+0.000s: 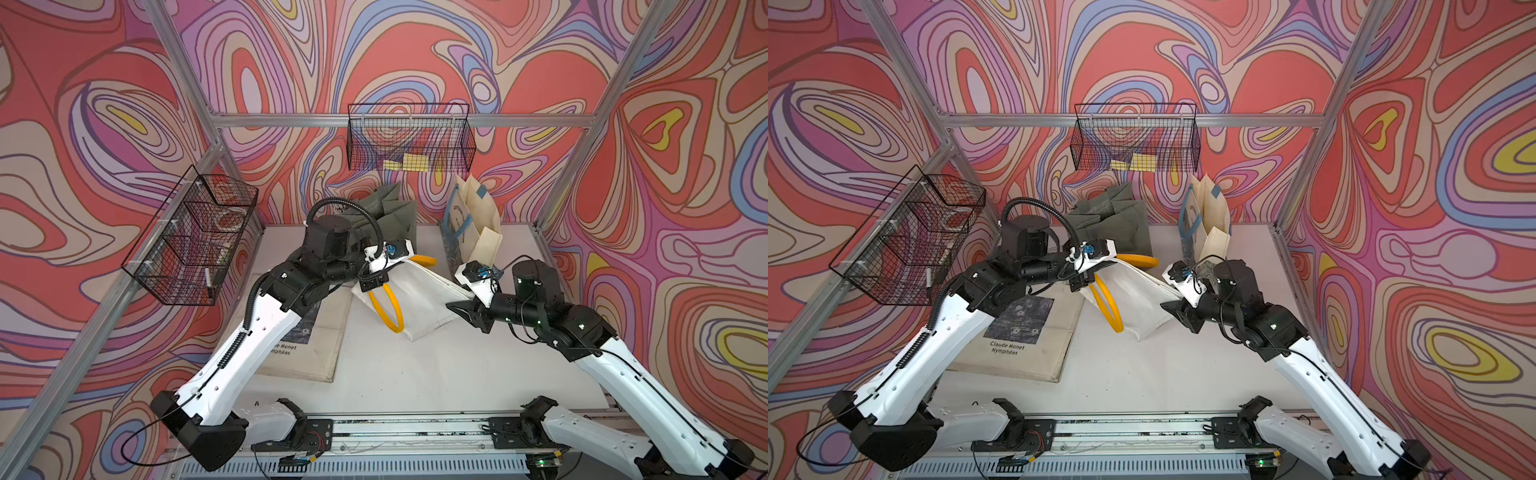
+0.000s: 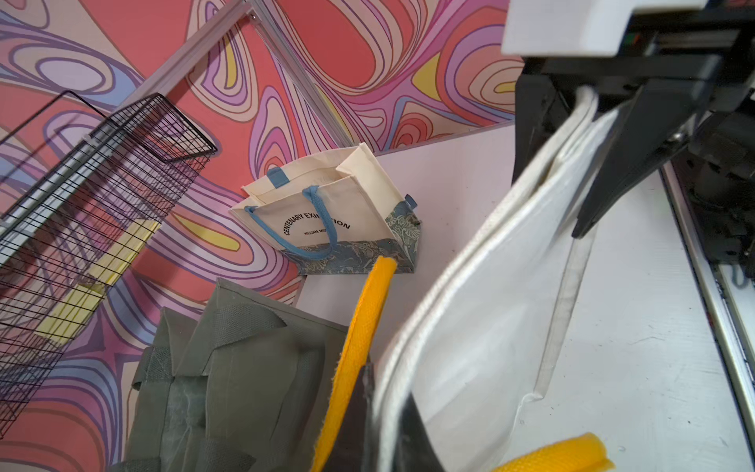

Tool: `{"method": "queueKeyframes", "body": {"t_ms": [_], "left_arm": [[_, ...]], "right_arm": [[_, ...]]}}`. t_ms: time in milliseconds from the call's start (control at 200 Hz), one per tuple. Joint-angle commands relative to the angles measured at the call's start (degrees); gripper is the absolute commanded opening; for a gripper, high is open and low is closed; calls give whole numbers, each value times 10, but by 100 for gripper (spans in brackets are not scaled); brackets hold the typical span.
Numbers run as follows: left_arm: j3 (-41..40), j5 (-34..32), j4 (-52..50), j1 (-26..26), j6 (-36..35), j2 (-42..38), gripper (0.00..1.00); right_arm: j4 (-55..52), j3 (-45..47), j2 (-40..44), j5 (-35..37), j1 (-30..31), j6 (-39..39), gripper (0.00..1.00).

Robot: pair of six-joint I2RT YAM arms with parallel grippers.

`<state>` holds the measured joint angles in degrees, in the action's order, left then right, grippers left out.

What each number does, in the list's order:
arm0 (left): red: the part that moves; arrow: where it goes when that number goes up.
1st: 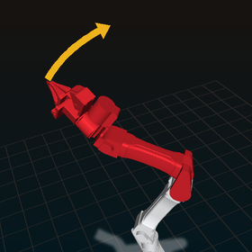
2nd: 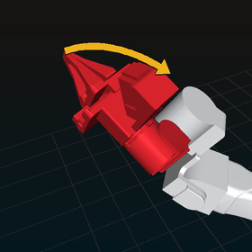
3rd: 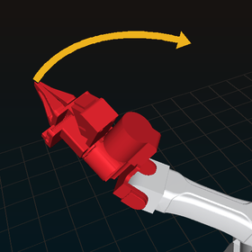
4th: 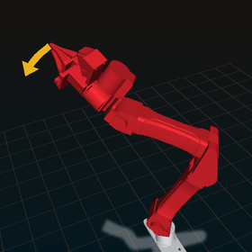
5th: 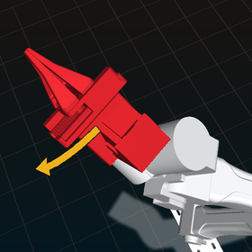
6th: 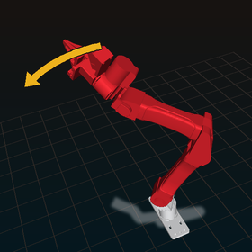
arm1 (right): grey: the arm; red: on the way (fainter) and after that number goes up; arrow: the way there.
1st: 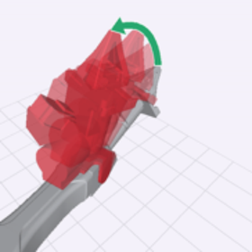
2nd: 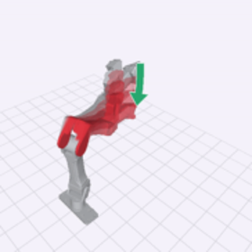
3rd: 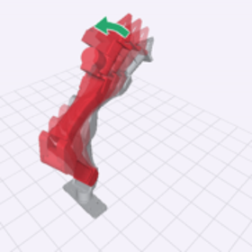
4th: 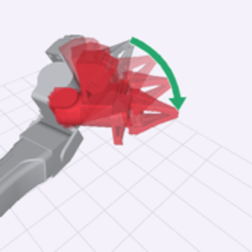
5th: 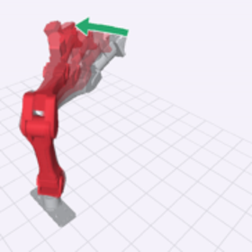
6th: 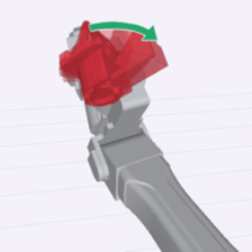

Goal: Put away the canvas bag
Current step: Press the canvas bag at the center of the board.

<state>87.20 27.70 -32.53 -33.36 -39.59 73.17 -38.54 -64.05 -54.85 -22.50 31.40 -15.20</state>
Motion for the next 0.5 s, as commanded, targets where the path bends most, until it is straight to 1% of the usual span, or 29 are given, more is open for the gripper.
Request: {"method": "queueKeyframes", "body": {"t_ms": [0, 75, 140, 175, 190, 220, 290, 300, 361, 401, 496], "left_arm": [[3, 62, 65, 0, 25, -14, 0], [-2, 54, 62, 0, 25, -14, 0], [-9, 32, 60, 0, 19, -18, 0], [-11, 22, 52, -1, 9, -21, 0], [-10, 19, 47, 0, 3, -21, 4], [-8, 15, 35, 0, -7, -23, 16], [13, 19, -5, -2, -22, -23, 36], [18, 20, -10, -2, -34, -23, 39], [47, 14, -47, -14, -52, -15, 46], [65, -2, -70, -32, -68, -10, 49], [95, -45, -105, -79, -99, 8, 54]], "right_arm": [[55, 0, 1, -26, -4, 24, 31], [70, -9, 1, -20, -4, 19, 18], [67, -20, 2, -3, -4, 9, 8], [57, -32, 0, 6, -4, 0, 5], [50, -38, -2, 8, -4, -5, 4], [31, -52, -8, 14, -4, -16, 0], [-23, -96, -29, 25, -4, -39, 0], [-30, -103, -33, 25, -4, -41, 0], [-72, -139, -54, 26, -4, -56, 0], [-94, -159, -65, 26, -4, -66, 0], [-128, -190, -86, 25, -4, -84, 0]]}}
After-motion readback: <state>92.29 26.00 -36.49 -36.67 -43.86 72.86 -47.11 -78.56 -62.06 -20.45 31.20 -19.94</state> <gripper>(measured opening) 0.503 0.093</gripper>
